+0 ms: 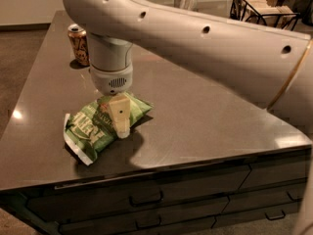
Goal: Pick green jalapeno chip bag
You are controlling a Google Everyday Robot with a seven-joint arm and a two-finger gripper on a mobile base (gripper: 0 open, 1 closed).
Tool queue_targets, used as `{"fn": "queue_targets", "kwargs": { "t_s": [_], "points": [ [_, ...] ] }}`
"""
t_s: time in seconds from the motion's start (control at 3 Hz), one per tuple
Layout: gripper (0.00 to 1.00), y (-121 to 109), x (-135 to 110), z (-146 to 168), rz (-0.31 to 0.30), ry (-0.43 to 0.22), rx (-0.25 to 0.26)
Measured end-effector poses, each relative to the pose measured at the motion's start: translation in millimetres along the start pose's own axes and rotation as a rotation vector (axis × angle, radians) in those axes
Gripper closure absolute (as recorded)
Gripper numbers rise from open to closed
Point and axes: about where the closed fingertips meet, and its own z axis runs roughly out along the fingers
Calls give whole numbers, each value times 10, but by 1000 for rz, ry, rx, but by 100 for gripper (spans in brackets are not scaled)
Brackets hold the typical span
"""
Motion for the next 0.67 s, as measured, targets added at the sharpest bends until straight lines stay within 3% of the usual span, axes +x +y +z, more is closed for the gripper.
{"fn": "queue_targets", "kwargs": {
  "t_s": [0.33, 0.67],
  "points": [
    [37, -1, 53, -50, 6, -50, -21],
    [61, -12, 149, -230, 31, -146, -30]
  ]
}}
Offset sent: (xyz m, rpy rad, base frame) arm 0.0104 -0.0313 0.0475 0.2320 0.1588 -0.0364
